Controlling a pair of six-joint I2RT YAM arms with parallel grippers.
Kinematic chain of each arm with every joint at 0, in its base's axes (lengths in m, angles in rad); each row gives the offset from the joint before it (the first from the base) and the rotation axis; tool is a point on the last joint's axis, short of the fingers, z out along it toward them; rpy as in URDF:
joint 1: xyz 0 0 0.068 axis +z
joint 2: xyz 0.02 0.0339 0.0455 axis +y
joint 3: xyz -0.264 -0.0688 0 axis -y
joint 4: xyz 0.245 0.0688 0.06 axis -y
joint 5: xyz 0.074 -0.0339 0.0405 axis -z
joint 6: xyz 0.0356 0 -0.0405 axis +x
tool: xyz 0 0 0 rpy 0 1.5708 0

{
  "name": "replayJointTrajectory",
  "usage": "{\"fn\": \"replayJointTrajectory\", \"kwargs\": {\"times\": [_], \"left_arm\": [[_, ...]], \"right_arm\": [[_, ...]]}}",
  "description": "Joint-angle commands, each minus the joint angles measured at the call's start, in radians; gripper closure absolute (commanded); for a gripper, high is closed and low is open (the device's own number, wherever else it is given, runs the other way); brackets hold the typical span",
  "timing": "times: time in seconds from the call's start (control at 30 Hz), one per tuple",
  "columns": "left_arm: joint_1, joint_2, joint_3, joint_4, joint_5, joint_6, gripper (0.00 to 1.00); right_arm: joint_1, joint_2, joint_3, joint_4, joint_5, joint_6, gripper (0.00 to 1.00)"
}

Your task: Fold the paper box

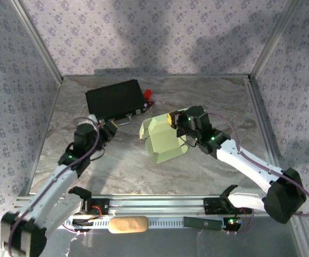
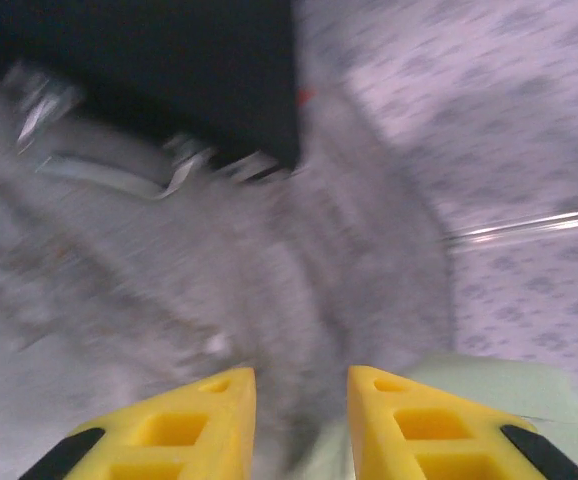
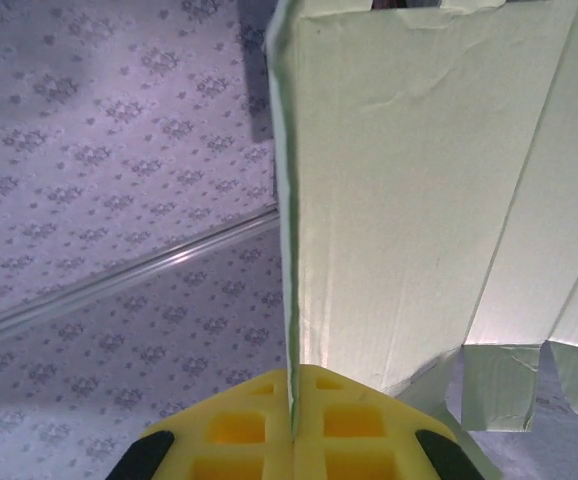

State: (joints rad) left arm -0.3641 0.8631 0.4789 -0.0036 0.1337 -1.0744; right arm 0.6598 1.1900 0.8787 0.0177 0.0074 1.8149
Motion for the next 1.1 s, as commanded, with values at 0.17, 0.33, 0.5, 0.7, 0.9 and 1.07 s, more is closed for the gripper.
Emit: {"fn": "replayJointTrajectory", "kwargs": {"times": [0.17, 0.33, 0.5, 0.7, 0.9, 1.07], "left_arm": [[0.014, 0.187, 0.025, 0.205, 0.2, 0.185, 0.7], [0.013, 0.168, 0.019, 0.106, 0.173, 0.274, 0.72], [0.013, 0.099, -0.054, 0.046, 0.107, 0.321, 0.73], [0.011, -0.003, -0.119, -0.013, 0.053, 0.358, 0.74], [0.011, -0.019, -0.137, -0.024, 0.051, 0.383, 0.74], [0.004, -0.004, -0.164, 0.04, 0.077, 0.41, 0.69]], "right_arm": [[-0.022, 0.026, 0.005, 0.009, -0.042, -0.071, 1.0], [0.025, 0.077, -0.122, 0.285, 0.035, -0.181, 1.0], [0.051, 0.236, -0.138, 0.523, -0.02, -0.23, 1.0], [0.043, 0.394, -0.129, 0.699, -0.126, -0.271, 1.0], [0.014, 0.491, -0.181, 0.855, -0.229, -0.321, 1.0], [-0.006, 0.527, -0.205, 0.898, -0.293, -0.374, 1.0]]}}
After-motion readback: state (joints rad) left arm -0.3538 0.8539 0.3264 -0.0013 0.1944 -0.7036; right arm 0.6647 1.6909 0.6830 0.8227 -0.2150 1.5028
